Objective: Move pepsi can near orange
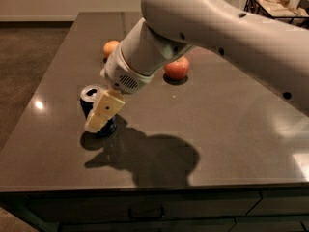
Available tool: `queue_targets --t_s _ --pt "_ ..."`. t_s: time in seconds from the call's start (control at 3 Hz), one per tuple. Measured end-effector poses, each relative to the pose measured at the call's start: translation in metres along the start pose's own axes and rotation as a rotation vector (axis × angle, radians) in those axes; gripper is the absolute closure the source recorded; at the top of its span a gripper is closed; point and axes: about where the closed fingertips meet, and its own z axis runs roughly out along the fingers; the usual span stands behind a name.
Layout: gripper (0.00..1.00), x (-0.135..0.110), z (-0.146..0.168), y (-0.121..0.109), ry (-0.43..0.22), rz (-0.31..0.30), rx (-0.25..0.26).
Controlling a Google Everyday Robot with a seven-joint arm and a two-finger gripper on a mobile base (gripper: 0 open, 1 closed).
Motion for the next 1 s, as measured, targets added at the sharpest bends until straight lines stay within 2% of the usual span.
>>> queue_targets --t_s 0.67,1.0 --pt "0.63 -0.007 0.001 0.007 -0.033 0.001 -0.04" --pt "0.85 -0.015 -0.007 -0.005 -0.02 0.019 -0.018"
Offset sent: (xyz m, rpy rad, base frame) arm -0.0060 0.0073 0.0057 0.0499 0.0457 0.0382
